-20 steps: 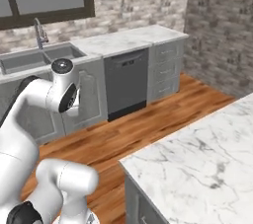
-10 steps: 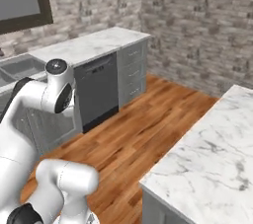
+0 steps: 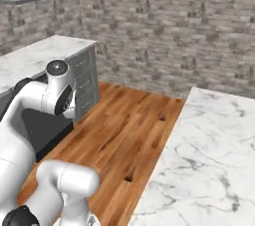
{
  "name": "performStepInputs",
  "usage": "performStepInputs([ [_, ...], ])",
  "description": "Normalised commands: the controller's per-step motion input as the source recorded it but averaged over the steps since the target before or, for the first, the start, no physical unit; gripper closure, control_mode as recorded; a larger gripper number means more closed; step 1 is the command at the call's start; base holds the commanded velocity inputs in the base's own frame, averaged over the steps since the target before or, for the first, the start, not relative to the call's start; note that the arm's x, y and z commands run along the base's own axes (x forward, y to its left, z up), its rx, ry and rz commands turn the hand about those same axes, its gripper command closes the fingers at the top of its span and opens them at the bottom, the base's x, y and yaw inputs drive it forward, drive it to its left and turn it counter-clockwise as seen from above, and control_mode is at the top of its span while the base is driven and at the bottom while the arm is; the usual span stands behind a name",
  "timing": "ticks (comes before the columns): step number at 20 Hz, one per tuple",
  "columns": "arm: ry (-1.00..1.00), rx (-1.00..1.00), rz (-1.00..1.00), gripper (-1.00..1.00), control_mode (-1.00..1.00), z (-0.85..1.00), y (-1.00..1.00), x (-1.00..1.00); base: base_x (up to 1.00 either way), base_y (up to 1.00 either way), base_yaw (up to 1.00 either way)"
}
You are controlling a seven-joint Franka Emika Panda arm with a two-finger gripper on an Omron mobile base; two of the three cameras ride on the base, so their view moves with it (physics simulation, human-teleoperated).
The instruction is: Pick up the metallic utensils from the counter and place them in the open drawer. Make sure not to pick up any wooden utensils.
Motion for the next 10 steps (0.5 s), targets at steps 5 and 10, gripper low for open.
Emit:
performStepInputs([
  [5, 0.00, 0.00, 0.00, -1.00, 1.00, 0.00, 0.00, 0.00, 1.00, 0.55, -0.34],
  [10, 0.00, 0.00, 0.00, -1.00, 1.00, 0.00, 0.00, 0.00, 1.00, 1.00, -0.29],
])
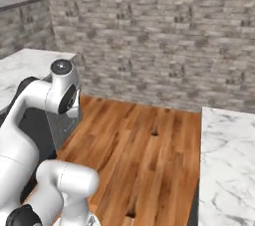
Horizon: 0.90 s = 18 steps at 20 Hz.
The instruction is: Pick up the metallic utensils from the counter and place them in the open drawer. Make sure not to pick up any wooden utensils.
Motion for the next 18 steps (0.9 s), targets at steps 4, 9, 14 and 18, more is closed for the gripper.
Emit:
performStepInputs([
  [4, 0.00, 0.00, 0.00, -1.00, 1.00, 0.00, 0.00, 0.00, 1.00, 0.70, -0.22],
  [9, 0.00, 0.00, 0.00, -1.00, 1.00, 0.00, 0.00, 0.00, 1.00, 0.13, -0.36],
  [14, 0.00, 0.00, 0.00, -1.00, 1.00, 0.00, 0.00, 0.00, 1.00, -0.39, -0.30],
  [18, 0.00, 0.00, 0.00, -1.00, 1.00, 0.00, 0.00, 0.00, 1.00, -0.39, -0.34],
])
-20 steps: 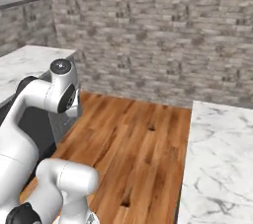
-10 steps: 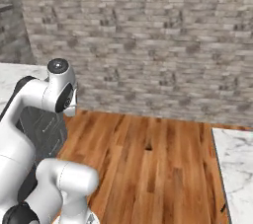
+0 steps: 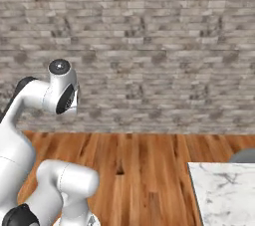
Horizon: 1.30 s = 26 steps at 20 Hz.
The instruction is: Pick up the metallic utensils from the counter and place them in the open drawer. Make sure not to pick up any wooden utensils.
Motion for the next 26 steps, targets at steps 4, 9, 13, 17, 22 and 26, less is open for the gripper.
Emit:
performStepInputs([
  [4, 0.00, 0.00, 0.00, -1.00, 1.00, 0.00, 0.00, 0.00, 1.00, -0.33, -0.41],
  [9, 0.00, 0.00, 0.00, -1.00, 1.00, 0.00, 0.00, 0.00, 1.00, -0.28, -0.53],
  [13, 0.00, 0.00, 0.00, -1.00, 1.00, 0.00, 0.00, 0.00, 1.00, -0.17, -0.66],
  [17, 0.00, 0.00, 0.00, -1.00, 1.00, 0.00, 0.00, 0.00, 0.91, -0.21, -0.74],
  [22, 0.00, 0.00, 0.00, -1.00, 1.00, 0.00, 0.00, 0.00, 0.89, -0.16, -0.75],
  [26, 0.00, 0.00, 0.00, -1.00, 1.00, 0.00, 0.00, 0.00, 1.00, 0.03, -0.71],
])
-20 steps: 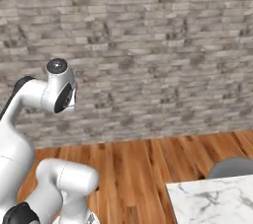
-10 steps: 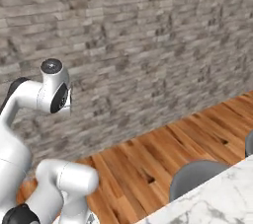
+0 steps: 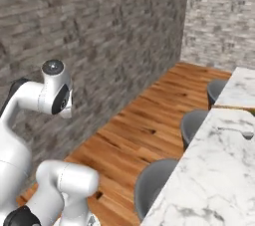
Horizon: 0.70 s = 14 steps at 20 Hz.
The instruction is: Pick up the metallic utensils from the counter and place them in the open drawer. Make sure not to pick up any wooden utensils.
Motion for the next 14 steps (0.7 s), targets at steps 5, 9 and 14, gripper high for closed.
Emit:
performStepInputs([
  [5, 0.00, 0.00, 0.00, -1.00, 1.00, 0.00, 0.00, 0.00, 1.00, 0.46, -0.71],
  [9, 0.00, 0.00, 0.00, -1.00, 1.00, 0.00, 0.00, 0.00, 0.89, 0.61, -0.85],
  [14, 0.00, 0.00, 0.00, -1.00, 1.00, 0.00, 0.00, 0.00, 0.80, 0.67, -0.86],
])
